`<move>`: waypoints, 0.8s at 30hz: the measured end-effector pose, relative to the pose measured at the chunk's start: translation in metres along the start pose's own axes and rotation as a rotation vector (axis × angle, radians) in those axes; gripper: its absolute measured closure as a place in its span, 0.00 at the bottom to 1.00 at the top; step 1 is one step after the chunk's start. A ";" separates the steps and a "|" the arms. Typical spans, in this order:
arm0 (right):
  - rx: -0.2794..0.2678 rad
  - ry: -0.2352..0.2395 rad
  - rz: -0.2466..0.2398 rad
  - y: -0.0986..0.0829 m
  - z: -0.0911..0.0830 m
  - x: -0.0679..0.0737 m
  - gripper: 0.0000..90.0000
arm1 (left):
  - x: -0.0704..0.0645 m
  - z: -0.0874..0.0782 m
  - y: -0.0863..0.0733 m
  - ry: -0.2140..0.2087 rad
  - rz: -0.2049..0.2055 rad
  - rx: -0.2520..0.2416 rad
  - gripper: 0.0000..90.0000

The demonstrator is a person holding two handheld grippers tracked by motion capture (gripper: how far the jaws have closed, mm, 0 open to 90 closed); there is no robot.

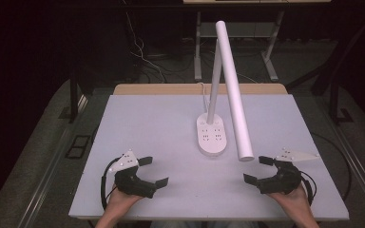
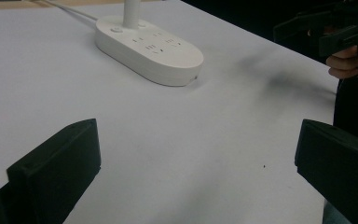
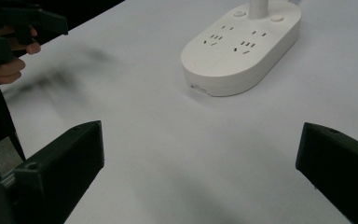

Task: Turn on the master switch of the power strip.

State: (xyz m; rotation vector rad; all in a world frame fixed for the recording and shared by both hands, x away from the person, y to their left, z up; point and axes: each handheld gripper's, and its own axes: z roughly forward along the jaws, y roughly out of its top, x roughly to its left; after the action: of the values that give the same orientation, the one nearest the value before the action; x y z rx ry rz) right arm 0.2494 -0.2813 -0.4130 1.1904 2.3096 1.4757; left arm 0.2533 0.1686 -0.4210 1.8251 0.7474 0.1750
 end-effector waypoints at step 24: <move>0.041 0.002 0.025 -0.003 0.001 -0.002 0.00 | -0.004 0.004 0.000 -0.009 0.030 0.053 0.00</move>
State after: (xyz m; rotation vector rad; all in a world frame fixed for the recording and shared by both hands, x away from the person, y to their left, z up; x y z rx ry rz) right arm 0.2499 -0.2825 -0.4162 1.2337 2.3455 1.4453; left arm 0.2520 0.1636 -0.4214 1.8870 0.7247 0.1682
